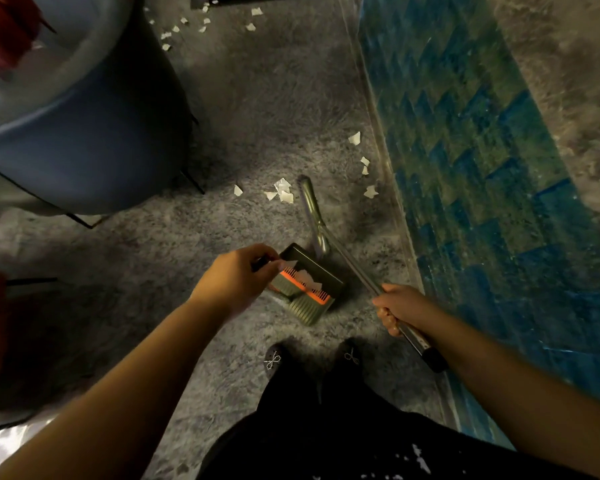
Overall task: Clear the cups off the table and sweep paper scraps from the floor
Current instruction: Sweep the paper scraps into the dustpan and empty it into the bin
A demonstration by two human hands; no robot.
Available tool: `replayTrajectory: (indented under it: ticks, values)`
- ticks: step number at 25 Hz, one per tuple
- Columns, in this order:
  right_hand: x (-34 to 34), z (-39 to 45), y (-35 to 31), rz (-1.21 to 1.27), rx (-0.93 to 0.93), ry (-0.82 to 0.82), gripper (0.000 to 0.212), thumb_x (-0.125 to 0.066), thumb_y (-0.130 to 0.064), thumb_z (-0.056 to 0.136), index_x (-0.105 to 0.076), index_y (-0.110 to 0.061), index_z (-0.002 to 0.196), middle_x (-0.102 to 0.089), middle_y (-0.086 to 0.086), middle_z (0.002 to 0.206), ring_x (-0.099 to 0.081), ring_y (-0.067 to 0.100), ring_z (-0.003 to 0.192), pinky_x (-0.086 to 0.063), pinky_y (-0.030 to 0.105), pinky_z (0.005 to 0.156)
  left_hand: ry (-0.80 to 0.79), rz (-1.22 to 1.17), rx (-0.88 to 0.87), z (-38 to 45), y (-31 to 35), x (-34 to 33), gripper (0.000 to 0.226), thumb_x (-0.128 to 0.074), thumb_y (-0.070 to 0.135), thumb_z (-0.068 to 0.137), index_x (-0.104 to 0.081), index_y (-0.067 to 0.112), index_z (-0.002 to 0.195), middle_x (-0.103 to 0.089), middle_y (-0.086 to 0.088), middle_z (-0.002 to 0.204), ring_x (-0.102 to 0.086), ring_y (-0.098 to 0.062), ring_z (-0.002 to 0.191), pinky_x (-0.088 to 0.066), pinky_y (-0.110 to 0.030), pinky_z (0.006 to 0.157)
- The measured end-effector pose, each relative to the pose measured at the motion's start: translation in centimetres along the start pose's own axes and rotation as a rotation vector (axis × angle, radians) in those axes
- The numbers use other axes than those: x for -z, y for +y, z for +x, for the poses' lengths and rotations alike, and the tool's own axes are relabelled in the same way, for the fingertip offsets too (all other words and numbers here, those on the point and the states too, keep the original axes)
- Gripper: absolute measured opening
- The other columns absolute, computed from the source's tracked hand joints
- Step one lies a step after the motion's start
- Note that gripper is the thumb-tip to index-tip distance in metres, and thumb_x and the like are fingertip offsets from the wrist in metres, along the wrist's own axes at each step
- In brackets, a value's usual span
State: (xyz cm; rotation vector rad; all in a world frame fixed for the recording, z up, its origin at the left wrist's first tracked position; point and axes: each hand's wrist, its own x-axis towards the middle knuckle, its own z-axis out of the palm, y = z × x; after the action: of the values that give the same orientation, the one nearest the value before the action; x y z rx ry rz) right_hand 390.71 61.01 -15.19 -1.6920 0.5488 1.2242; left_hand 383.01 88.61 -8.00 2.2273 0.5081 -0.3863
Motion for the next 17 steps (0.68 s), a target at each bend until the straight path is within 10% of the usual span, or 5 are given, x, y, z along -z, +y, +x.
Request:
replayTrajectory:
  ticks: [7, 17]
  values:
    - [-8.0, -0.5, -1.4, -0.115, 0.052, -0.053, 0.022, -0.043, -0.002, 0.097, -0.048, -0.011, 0.117, -0.037, 0.006, 0.057, -0.032, 0.008, 0.032, -0.029, 0.015, 0.035, 0.105, 0.037, 0.097, -4.2, -7.5, 5.3, 0.018, -0.057, 0.046, 0.091, -0.06, 0.053, 0.075, -0.068, 0.017, 0.079, -0.063, 0.001, 0.071, -0.055, -0.031, 0.067]
    - [-14.0, 1.3, -1.8, -0.216, 0.034, -0.039, 0.016, -0.043, 0.0, 0.097, -0.047, -0.01, 0.085, -0.038, 0.007, 0.057, -0.032, 0.009, 0.029, -0.028, 0.012, 0.034, 0.106, 0.117, 0.175, -7.0, -14.7, 8.7, 0.017, -0.055, 0.04, 0.094, -0.07, 0.041, 0.1, -0.066, 0.016, 0.085, -0.061, -0.001, 0.071, -0.052, -0.029, 0.064]
